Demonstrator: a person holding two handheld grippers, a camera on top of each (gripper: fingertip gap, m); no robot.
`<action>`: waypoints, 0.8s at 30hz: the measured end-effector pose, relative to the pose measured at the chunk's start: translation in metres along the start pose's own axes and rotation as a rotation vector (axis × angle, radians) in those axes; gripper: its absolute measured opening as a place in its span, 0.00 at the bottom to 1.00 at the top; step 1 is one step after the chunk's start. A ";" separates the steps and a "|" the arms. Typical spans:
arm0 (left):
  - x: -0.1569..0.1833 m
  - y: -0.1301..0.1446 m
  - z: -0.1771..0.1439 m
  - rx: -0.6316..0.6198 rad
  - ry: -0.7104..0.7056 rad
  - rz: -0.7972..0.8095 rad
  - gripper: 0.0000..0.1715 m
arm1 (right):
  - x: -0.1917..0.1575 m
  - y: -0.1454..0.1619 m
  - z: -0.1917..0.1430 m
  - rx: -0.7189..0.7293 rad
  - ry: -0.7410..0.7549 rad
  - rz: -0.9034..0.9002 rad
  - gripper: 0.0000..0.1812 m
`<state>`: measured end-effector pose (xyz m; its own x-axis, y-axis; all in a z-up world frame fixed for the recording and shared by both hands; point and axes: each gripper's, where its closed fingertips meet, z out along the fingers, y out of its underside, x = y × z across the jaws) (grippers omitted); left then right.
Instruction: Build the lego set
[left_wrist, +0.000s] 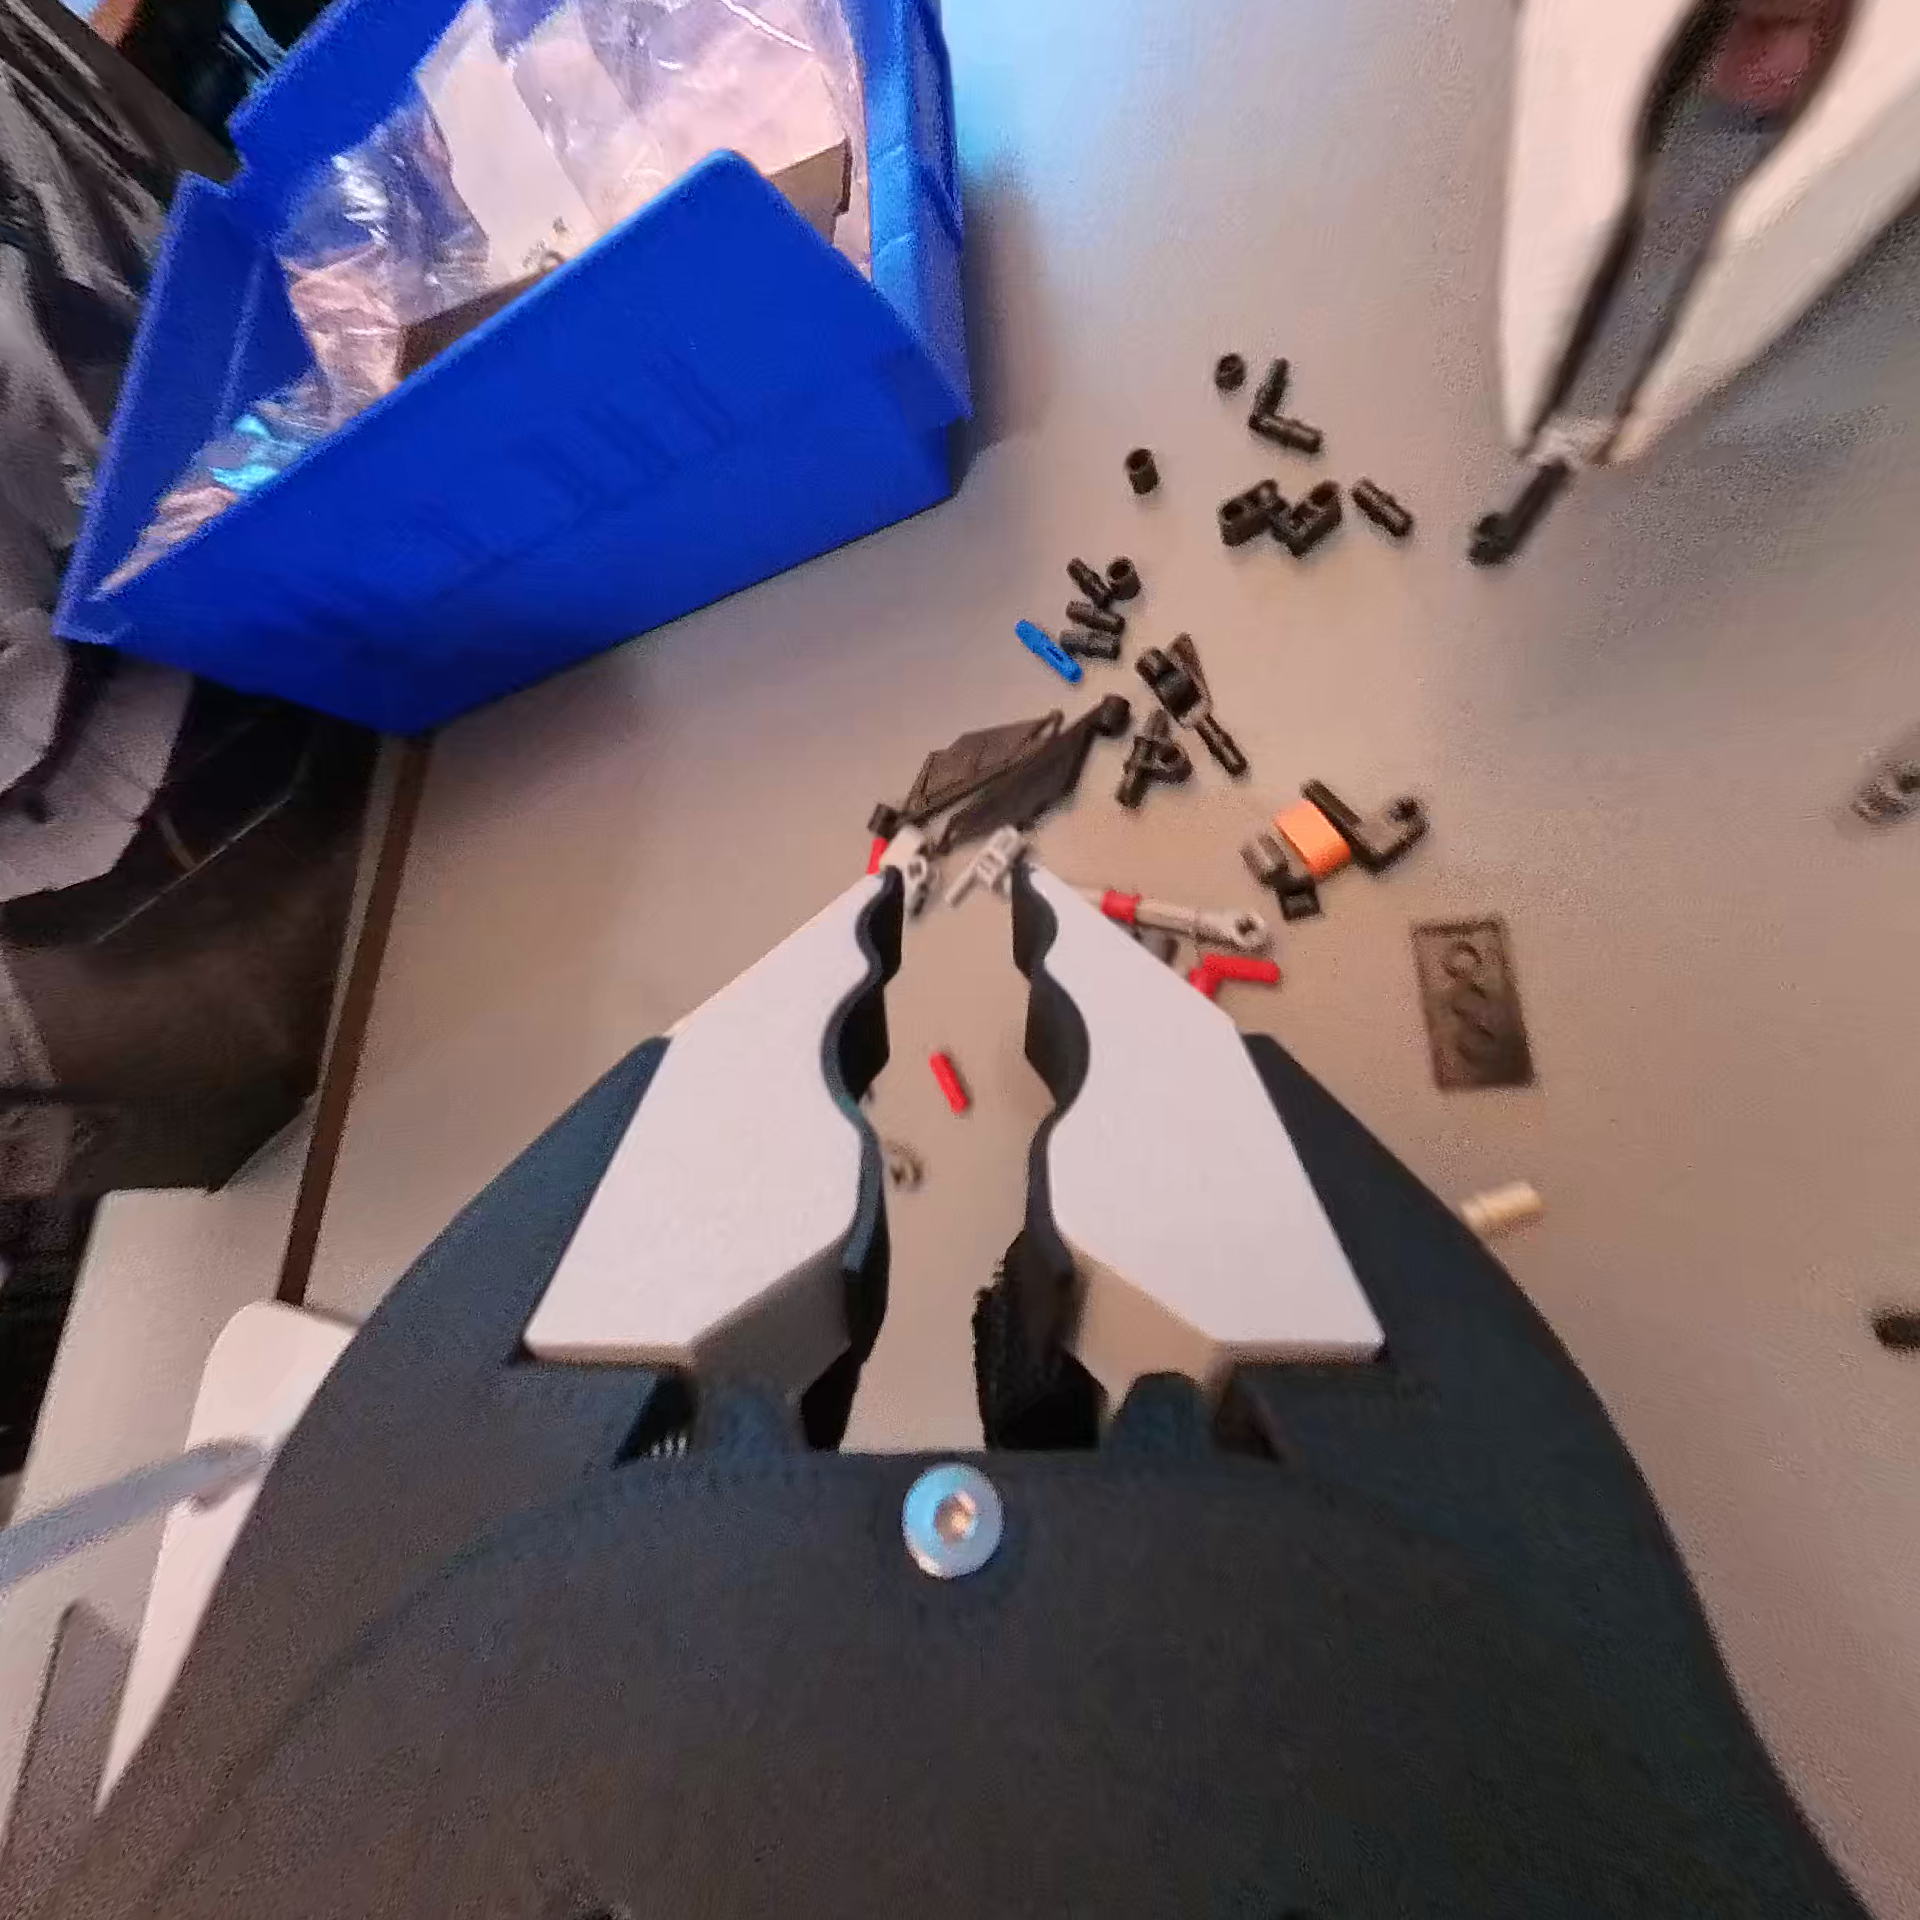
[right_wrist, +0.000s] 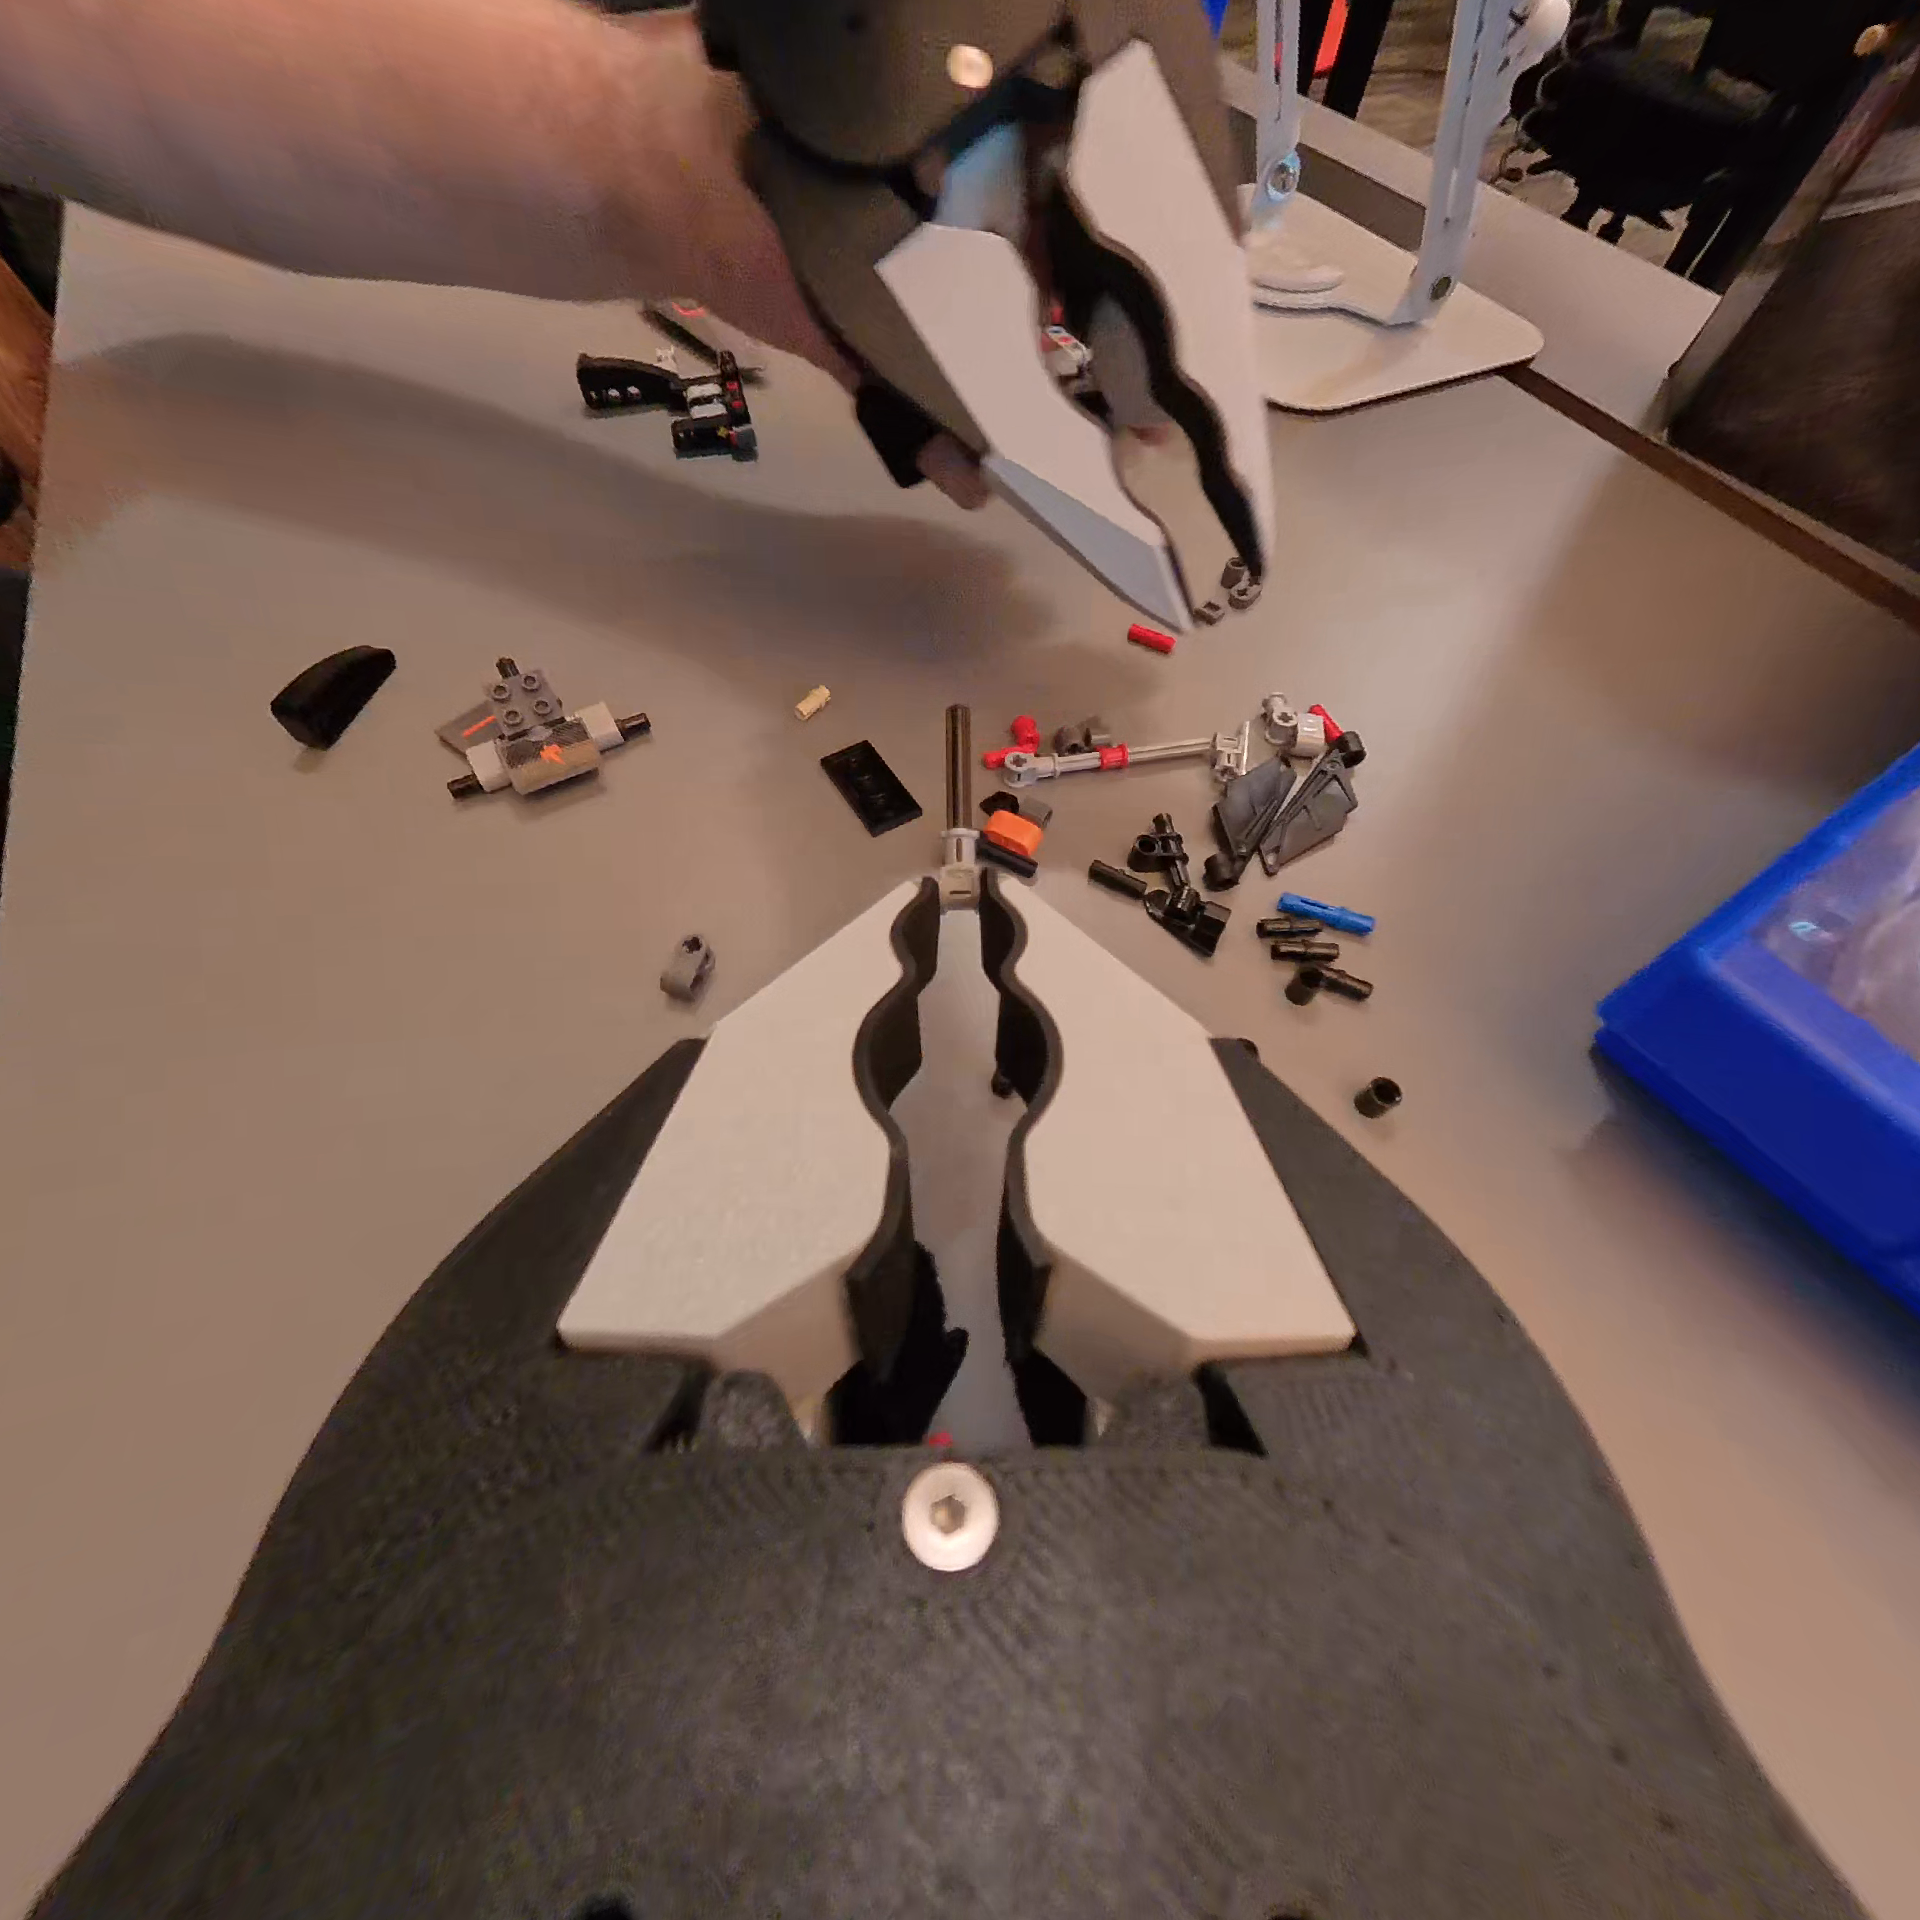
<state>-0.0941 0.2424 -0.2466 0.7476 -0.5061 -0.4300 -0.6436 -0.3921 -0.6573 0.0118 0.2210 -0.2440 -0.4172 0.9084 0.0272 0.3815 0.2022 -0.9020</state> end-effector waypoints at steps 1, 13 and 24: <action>-0.003 -0.001 0.010 -0.010 0.024 -0.011 0.11 | 0.000 0.001 0.000 -0.005 0.007 -0.009 0.03; -0.014 0.021 0.058 -0.192 0.140 0.032 0.06 | -0.007 -0.004 -0.007 0.010 0.008 -0.056 0.03; -0.011 0.020 0.063 -0.165 0.163 0.023 0.04 | -0.007 -0.007 -0.011 0.029 0.012 -0.058 0.03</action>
<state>-0.1045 0.2885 -0.2939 0.7050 -0.6282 -0.3291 -0.6879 -0.4930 -0.5326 0.0209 0.2177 -0.2334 -0.4282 0.8997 0.0849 0.3327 0.2442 -0.9109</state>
